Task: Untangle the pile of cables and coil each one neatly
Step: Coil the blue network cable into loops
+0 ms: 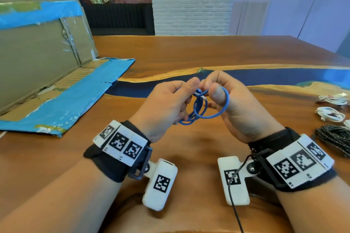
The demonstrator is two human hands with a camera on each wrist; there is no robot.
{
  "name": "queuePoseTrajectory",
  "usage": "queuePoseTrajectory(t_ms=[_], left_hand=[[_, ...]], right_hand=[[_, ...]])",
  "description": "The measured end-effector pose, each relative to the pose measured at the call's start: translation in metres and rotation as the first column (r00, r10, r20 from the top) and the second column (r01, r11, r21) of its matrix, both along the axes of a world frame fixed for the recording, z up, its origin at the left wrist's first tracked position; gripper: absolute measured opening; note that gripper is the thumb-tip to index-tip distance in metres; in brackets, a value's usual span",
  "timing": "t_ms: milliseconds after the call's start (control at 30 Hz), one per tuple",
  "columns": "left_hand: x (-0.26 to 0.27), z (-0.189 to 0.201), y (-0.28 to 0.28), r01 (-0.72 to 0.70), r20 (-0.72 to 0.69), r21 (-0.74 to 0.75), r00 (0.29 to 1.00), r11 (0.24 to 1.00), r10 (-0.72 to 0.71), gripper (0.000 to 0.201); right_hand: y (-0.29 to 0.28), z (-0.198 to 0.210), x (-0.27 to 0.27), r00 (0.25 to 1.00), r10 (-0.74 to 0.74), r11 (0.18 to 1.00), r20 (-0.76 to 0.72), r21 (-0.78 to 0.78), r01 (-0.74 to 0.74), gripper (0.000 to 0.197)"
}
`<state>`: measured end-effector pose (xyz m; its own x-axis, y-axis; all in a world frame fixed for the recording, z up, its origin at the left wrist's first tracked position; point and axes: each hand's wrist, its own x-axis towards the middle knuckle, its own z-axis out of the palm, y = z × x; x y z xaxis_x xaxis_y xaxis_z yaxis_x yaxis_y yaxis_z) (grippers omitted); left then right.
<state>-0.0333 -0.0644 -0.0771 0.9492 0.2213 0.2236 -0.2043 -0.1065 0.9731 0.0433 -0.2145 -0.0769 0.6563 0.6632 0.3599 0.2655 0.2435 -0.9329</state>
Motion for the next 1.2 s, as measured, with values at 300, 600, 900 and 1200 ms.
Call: queuePoseTrajectory(t_ms=[300,600,900,1200], left_hand=[[0.007,-0.007,0.010,-0.116,-0.017,-0.038,0.993,0.993,0.116,0.055],[0.001,0.009,0.015,-0.121,-0.051,-0.195,0.992,0.973,0.113,0.043],[-0.012,0.019,0.000,0.149,0.038,-0.567,0.987,0.810,-0.156,0.046],[-0.007,0.012,-0.009,0.006,0.066,-0.412,0.998,0.911,0.023,0.046]], right_hand=[[-0.004,0.001,-0.001,0.982,0.025,0.992,-0.185,0.129,-0.001,0.022],[-0.014,0.004,0.007,0.957,0.110,0.994,-0.268,0.027,-0.107,0.022],[-0.002,-0.003,0.006,0.964,-0.209,0.978,0.166,0.062,0.202,0.013],[0.005,-0.008,-0.001,0.995,-0.097,0.988,0.026,0.124,0.093,0.014]])
